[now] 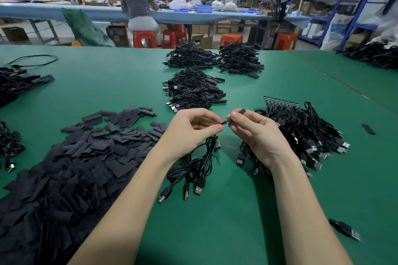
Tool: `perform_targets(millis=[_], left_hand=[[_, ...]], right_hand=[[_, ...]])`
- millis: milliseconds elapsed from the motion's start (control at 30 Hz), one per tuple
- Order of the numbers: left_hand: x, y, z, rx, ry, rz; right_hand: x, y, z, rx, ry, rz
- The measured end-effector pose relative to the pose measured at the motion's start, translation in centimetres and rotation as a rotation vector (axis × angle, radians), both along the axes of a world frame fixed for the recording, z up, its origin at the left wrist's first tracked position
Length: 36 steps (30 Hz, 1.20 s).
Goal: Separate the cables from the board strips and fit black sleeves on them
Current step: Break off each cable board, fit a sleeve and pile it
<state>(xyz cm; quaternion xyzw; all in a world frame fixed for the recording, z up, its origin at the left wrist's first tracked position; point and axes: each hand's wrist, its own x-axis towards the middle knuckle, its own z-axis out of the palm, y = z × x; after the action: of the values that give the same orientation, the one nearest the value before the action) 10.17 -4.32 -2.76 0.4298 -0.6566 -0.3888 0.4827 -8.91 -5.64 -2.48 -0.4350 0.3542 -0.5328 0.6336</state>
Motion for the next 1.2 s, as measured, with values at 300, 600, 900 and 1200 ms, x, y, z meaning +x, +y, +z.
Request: perform_targets(millis=[300,600,900,1200], left_hand=[[-0.1,-0.1,-0.2,-0.031,-0.032,0.000],[-0.2,-0.2,-0.7,-0.088,-0.038,0.006],[-0.2,-0.4,-0.7,-0.135,-0.034,-0.010],[-0.2,-0.3,-0.6,-0.089,0.072,-0.006]], right_hand=[[0.0,0.1,0.0,-0.014,-0.014,0.004],[0.3,0.0,0.0,-0.004,-0.026,0.012],[0.3,0.0,-0.2,-0.036,0.032,0.080],[0.9,0.0,-0.6,-0.012,0.001,0.082]])
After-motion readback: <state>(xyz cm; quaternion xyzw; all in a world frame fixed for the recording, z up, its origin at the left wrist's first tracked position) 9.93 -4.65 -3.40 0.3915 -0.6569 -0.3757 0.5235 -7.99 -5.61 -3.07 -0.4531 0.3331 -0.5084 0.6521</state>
